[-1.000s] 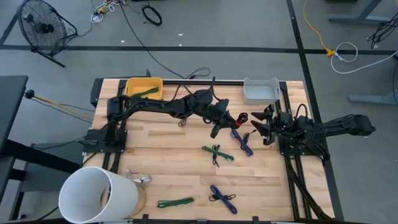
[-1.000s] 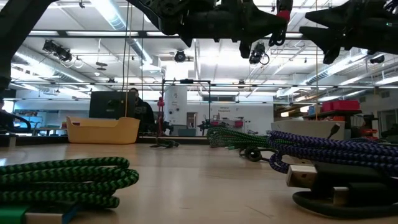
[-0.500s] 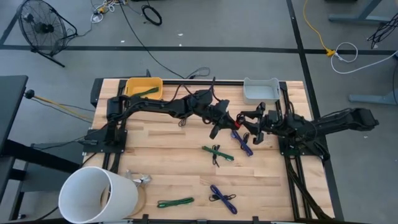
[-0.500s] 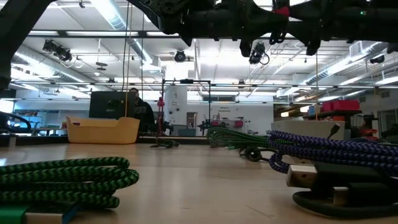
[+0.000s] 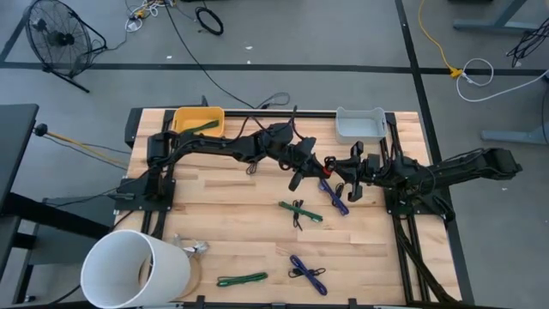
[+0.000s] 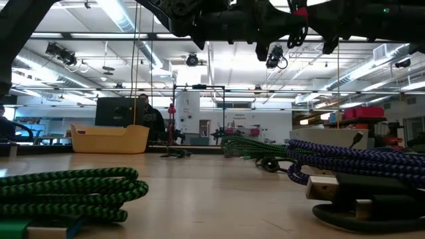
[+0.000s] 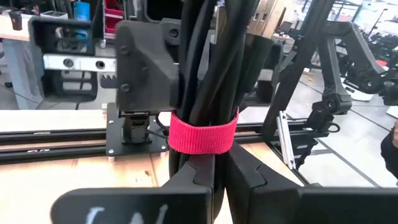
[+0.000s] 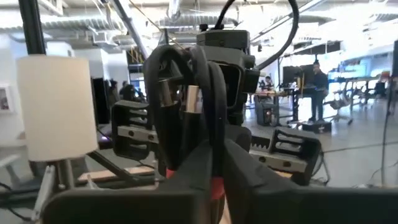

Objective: Pick & Place USB Port
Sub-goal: Put the black charger cable into the gray bin

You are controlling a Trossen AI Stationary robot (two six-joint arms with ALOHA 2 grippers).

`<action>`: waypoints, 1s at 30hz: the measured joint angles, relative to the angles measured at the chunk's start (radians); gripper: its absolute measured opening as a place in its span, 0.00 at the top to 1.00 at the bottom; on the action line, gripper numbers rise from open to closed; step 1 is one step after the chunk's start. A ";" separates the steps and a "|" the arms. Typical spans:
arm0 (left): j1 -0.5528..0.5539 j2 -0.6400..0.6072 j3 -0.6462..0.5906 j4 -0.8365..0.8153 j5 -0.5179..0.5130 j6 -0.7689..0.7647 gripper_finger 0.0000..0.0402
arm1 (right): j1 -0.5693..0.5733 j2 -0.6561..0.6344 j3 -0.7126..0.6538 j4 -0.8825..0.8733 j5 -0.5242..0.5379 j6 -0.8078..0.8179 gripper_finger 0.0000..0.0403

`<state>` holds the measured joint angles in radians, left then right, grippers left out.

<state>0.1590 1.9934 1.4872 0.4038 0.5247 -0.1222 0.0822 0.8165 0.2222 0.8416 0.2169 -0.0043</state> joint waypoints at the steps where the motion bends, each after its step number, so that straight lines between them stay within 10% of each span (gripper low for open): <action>1: 0.000 0.000 0.000 0.000 0.000 0.000 0.96 | 0.000 0.000 0.000 0.001 -0.005 -0.002 0.96; 18: 0.000 0.000 0.003 -0.010 -0.030 0.025 0.88 | 0.001 -0.080 0.000 -0.052 0.098 -0.010 1.00; 30: 0.011 0.002 0.000 -0.043 -0.084 0.089 0.47 | -0.002 -0.099 0.003 -0.172 0.219 0.025 1.00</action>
<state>0.1699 1.9954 1.4868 0.3605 0.4410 -0.0330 0.0807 0.7175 0.2249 0.6699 0.4359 0.0212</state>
